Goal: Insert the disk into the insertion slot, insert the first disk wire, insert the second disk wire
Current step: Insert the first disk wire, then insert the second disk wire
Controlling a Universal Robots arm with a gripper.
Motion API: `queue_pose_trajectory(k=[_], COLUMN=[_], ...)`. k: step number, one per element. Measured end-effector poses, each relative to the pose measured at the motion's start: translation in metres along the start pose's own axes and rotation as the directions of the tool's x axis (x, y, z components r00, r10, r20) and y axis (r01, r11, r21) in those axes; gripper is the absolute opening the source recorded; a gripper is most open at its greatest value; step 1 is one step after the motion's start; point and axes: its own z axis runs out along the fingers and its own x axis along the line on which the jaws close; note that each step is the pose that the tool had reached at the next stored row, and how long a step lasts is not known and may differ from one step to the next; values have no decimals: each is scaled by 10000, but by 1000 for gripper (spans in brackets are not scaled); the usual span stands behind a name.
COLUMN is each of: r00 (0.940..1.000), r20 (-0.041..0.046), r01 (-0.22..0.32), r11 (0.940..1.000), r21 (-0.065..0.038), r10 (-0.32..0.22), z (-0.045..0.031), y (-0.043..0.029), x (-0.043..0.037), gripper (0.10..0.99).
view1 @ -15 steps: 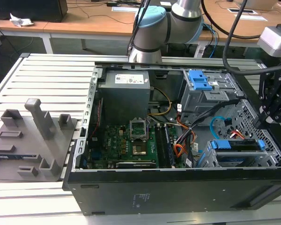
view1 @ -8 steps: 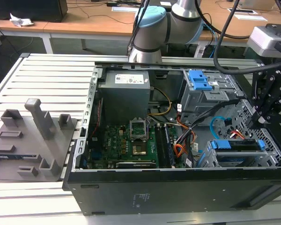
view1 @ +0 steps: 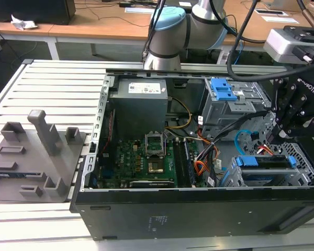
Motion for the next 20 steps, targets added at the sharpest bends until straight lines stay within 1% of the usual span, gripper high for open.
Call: queue_pose_trajectory(k=[15,16,17,18,19,20], r00=[10000,10000,10000,10000,10000,10000], r20=[-1,0,0,0,0,-1], r01=[0,0,-1,0,0,0], r11=[10000,10000,10000,10000,10000,10000], r21=[0,0,0,0,0,0], r10=[0,0,1,0,0,0], z=[0,0,0,0,0,0], y=[4,4,5,4,5,5], x=[0,-1,0,-1,-1,-1], gripper=[114,235,294,294,361,361])
